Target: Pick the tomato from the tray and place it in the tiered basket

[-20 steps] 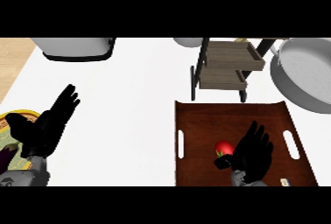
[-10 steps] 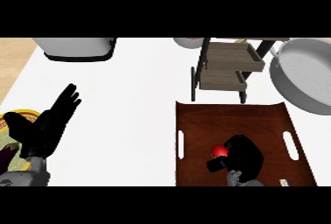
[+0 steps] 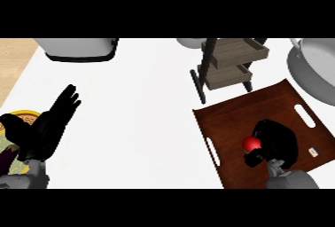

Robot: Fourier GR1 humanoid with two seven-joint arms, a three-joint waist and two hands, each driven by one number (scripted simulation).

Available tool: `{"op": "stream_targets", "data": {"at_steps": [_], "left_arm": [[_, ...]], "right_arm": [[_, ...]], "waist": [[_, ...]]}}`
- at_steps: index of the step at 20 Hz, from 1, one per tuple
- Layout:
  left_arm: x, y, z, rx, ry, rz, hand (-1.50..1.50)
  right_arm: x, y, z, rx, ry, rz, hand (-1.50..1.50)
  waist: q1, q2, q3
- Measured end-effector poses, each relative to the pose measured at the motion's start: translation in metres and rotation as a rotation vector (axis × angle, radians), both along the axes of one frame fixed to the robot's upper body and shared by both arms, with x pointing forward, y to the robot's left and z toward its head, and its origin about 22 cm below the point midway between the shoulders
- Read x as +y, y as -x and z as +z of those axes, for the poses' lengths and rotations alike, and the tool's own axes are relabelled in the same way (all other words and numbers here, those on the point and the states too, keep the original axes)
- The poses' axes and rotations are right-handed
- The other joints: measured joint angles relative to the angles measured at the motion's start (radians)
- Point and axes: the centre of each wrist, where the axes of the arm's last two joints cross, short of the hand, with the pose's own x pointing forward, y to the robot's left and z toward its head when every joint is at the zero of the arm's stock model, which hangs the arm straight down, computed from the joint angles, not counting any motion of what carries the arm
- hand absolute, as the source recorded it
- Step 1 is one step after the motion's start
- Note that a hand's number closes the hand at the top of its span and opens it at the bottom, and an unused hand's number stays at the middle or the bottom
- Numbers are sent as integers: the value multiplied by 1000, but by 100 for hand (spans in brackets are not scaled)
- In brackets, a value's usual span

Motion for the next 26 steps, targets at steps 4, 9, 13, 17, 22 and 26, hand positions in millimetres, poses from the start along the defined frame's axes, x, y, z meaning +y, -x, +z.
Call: {"op": "stream_targets", "data": {"at_steps": [4,9,13,17,22,26], "left_arm": [[0,-1,0,-2,-2,3,0],[2,0,-1,6,2,11,0],[3,1,-3,8,7,23,0],[5,3,-4,5,4,17,0],[-4,-2,-3,-5,3,2,0],[-2,-1,-2,-1,2,-7,0]], "right_arm": [[-45,-19,48,-101,55,228,150],[-96,-41,126,-346,-26,424,150],[-131,-47,182,-553,-204,544,150],[-180,-45,235,-677,-354,647,150],[-228,-42,298,-689,-463,747,150],[-231,-49,330,-649,-509,811,150]], "waist": [[-1,1,3],[-12,2,8],[-19,1,9],[-13,3,6],[6,9,3],[13,9,2]]}}
